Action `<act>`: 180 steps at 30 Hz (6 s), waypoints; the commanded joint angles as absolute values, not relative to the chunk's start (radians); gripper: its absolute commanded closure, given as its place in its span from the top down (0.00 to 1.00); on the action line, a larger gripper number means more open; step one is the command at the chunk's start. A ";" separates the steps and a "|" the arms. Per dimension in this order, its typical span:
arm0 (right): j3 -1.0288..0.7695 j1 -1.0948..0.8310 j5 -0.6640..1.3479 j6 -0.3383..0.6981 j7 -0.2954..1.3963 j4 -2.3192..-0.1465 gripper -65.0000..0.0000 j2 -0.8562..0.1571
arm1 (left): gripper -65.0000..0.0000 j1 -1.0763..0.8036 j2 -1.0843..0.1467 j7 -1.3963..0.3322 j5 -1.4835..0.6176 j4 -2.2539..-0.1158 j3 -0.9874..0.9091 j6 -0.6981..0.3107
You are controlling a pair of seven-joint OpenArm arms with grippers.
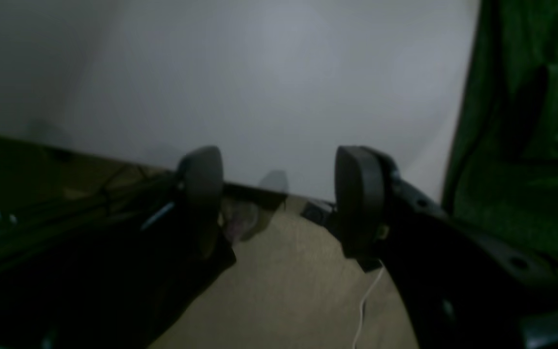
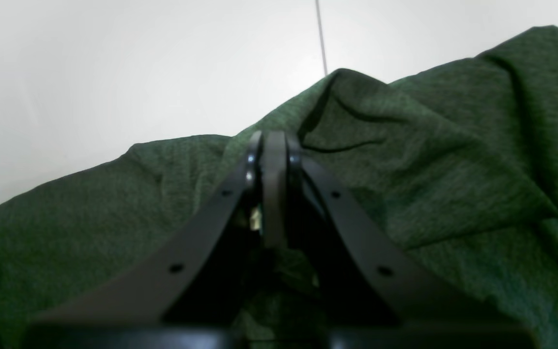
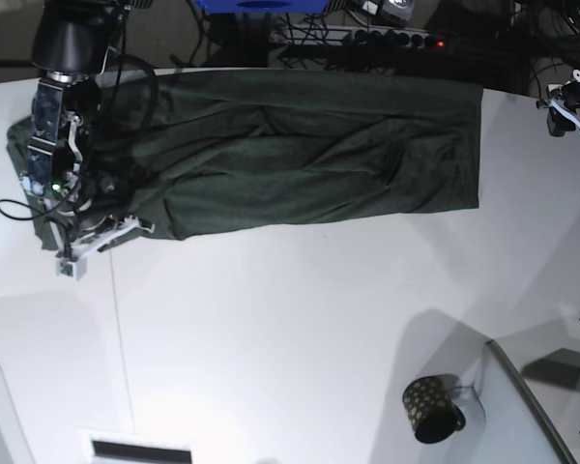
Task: Layout the t-shirt on the table in an organized manner, then fold the t-shirt properly
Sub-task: 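Grasp the green shirt's strip end with the right gripper, then lower the left gripper onto the strip's other end and grasp it, then fold the strip end with the left gripper toward the right gripper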
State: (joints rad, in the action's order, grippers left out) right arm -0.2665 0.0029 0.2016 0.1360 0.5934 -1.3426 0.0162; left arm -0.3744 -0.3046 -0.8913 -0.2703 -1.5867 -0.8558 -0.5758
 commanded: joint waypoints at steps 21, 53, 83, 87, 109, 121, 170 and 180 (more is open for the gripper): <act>-0.352 -0.139 0.211 0.130 0.581 -1.503 0.01 -0.002 | 0.54 -0.372 -0.328 -0.878 -0.275 -1.600 -0.863 -0.573; -0.348 -0.246 0.214 0.136 0.641 -1.695 0.02 0.015 | 0.91 -0.381 -0.265 -0.883 -0.644 -1.586 -0.993 -0.698; -0.341 -0.240 0.214 0.136 0.641 -1.689 0.01 0.018 | 0.92 -0.226 -0.182 -0.654 -0.432 -1.190 -0.684 -0.698; -0.341 -0.243 0.214 0.136 0.641 -1.689 0.01 0.018 | 0.92 -0.228 -0.165 -0.633 -0.432 -1.187 -0.628 -0.698; -0.341 -0.249 0.214 0.137 0.641 -1.698 0.01 0.016 | 0.00 -0.128 -0.206 -0.530 -0.426 -1.010 -0.602 -0.698; -0.341 -0.263 0.214 0.137 0.641 -1.699 0.01 0.015 | 0.00 -0.188 -0.312 -0.532 -0.426 -1.297 -0.602 -0.698; -0.351 -0.260 0.214 0.137 0.641 -1.699 0.01 0.012 | 0.00 -0.143 0.007 -0.587 -0.426 -1.448 0.010 -0.549; -0.351 -0.259 0.214 0.137 0.641 -1.699 0.01 0.012 | 0.07 -0.127 -0.001 -0.593 -0.426 -1.448 0.076 -0.486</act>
State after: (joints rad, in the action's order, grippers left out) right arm -0.3470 -0.2661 0.2089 0.1310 0.6586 -1.6791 0.0189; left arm -0.1356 -0.0097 -0.6132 -0.4026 -1.4311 0.0711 -0.4698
